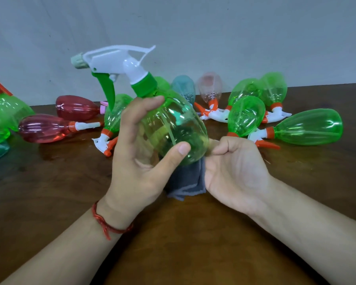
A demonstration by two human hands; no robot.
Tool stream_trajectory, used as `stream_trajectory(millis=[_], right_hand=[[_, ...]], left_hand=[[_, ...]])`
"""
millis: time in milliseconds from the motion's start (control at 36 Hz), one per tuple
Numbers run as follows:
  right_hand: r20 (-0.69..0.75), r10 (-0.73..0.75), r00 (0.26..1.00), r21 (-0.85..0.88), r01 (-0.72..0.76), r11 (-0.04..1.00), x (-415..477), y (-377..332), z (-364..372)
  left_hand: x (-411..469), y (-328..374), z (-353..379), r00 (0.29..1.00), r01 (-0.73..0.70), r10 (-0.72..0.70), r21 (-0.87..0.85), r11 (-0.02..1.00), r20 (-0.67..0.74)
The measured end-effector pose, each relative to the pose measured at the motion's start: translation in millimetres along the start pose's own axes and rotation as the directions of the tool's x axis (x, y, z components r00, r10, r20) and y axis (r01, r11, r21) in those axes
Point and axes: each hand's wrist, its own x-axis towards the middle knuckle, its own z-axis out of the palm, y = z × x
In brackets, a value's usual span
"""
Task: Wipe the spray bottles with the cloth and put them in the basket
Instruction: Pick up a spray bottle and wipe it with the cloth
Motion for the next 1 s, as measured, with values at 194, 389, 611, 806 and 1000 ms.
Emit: stream_trajectory(millis=[194,389,611,806,1000], right_hand=[[0.002,0.083,0.997,-0.12,-0.082,0.989,1,7,-2],[-0.114,-0.083,0.99,-0.159,0.064,0.985,-2,-5,1],[-0.32,-0.237,0.917,-0.341,0.121,0.932,7,-13,-14],[-0.349,-0.517,0.782,-0.435,0.354,0.828,6,-39,-15],[-0.217,-0.776,0.592,-0.674,0.484,0.558,-4,-55,-7]], left_hand=[[3,-19,-14,0.995,0.094,-0.098,0.116,0.989,0.023],[4,-24,-23,0.972,0.227,-0.228,0.035,0.973,0.051],[0,-15,-14,0.925,0.371,-0.352,-0.138,0.918,0.145],[-7,-15,-14,0.831,0.539,-0.514,-0.082,0.838,0.212],[-5,-3,-9,0.788,0.58,-0.556,-0.017,0.814,0.265]])
